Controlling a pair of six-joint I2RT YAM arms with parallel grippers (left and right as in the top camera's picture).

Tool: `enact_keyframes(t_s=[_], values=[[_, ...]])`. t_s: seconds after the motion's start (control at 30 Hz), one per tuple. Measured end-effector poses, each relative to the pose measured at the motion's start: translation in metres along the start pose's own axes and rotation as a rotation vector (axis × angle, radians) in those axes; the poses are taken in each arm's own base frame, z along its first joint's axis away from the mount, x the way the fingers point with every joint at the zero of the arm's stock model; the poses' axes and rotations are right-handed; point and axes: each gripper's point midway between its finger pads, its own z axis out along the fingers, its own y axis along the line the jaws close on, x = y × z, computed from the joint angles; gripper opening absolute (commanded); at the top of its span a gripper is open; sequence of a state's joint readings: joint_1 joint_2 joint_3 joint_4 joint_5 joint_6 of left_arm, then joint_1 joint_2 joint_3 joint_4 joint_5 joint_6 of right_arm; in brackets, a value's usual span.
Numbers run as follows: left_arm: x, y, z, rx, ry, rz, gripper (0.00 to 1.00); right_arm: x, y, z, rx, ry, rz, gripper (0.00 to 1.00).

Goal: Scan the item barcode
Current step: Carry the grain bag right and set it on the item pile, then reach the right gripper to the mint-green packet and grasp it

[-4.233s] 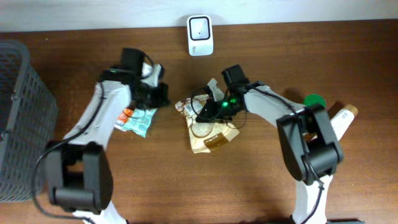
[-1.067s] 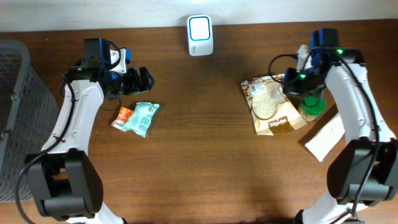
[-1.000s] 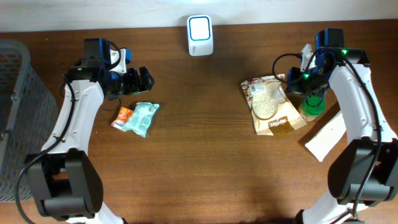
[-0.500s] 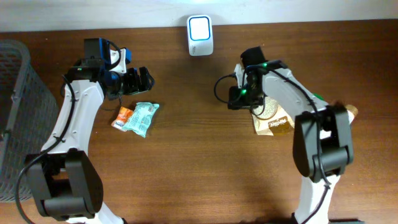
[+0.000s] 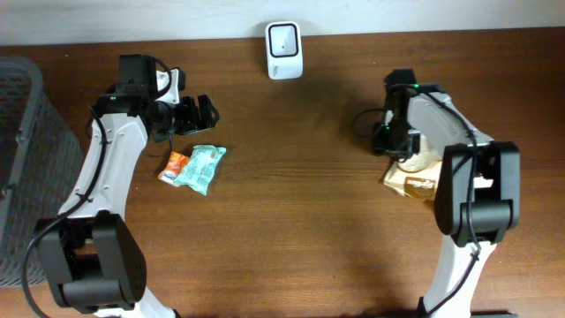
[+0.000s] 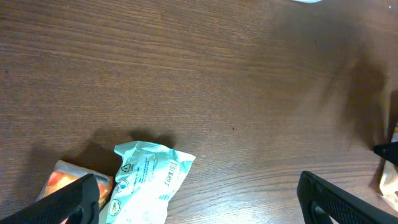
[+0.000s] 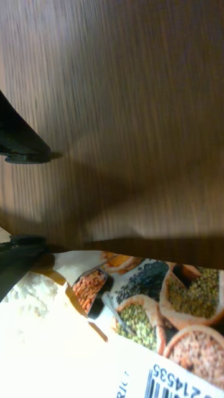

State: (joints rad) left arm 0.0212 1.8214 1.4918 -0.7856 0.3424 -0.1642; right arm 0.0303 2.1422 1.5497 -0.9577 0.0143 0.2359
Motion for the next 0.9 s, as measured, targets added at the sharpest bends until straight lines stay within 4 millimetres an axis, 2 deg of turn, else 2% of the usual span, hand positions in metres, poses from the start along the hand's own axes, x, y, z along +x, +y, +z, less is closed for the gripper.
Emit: enact_keyframes(t_s=[0.07,0.13,0.23,0.3,0.37,0.4,0.5,0.53,0.57,0.6,0.67,0.7,0.73,0.77,0.8,0.83,0.87,0.9], values=[[0.000,0.000,0.000,0.000,0.000,0.000,0.99,-0.001,-0.012,0.000,-0.001,0.008,0.008,0.38],[0.000,0.000,0.000,0.000,0.000,0.000,0.99,0.002,-0.010,0.000,-0.030,0.023,-0.022,0.39],[0.000,0.000,0.000,0.000,0.000,0.000,0.99,0.015,0.006,-0.003,-0.122,0.079,-0.064,0.43],[0.000,0.000,0.000,0.000,0.000,0.000,0.99,0.015,0.026,-0.013,-0.207,0.075,-0.087,0.47],[0.000,0.000,0.000,0.000,0.000,0.000,0.99,0.013,0.068,-0.031,-0.337,0.036,-0.150,0.63],[0.000,0.000,0.000,0.000,0.000,0.000,0.99,0.012,0.096,-0.039,-0.407,0.009,-0.181,0.84],[0.000,0.000,0.000,0.000,0.000,0.000,0.99,0.015,0.159,-0.051,-0.523,-0.035,-0.197,0.87],[0.000,0.000,0.000,0.000,0.000,0.000,0.99,0.016,0.189,-0.058,-0.570,-0.062,-0.201,0.95],[-0.002,0.000,0.000,0.000,-0.007,0.003,0.99,0.018,0.208,-0.063,-0.599,-0.080,-0.209,0.98],[-0.008,-0.001,0.000,0.003,-0.034,0.012,0.99,0.022,0.232,-0.069,-0.635,-0.099,-0.215,0.98],[-0.010,0.000,-0.001,0.002,-0.039,0.010,0.99,0.038,0.275,-0.078,-0.692,-0.116,-0.234,0.84],[-0.010,0.005,-0.006,-0.005,-0.031,-0.006,0.99,0.044,0.294,-0.081,-0.723,-0.128,-0.239,0.82],[-0.015,0.012,-0.015,-0.015,-0.038,-0.026,0.99,0.051,0.305,-0.081,-0.734,-0.121,-0.245,0.77],[-0.036,0.031,-0.044,-0.037,-0.113,-0.061,0.96,0.063,0.335,-0.081,-0.780,-0.127,-0.247,0.70],[-0.046,0.040,-0.063,-0.057,-0.165,-0.075,0.96,0.073,0.350,-0.078,-0.798,-0.113,-0.239,0.70],[-0.050,0.045,-0.073,-0.073,-0.190,-0.086,0.97,0.080,0.363,-0.077,-0.817,-0.103,-0.218,0.69],[-0.049,0.053,-0.080,-0.107,-0.199,-0.106,0.99,0.089,0.377,-0.072,-0.830,-0.084,-0.194,0.61],[-0.047,0.068,-0.085,-0.168,-0.200,-0.145,1.00,0.103,0.388,-0.062,-0.830,-0.048,-0.174,0.56]])
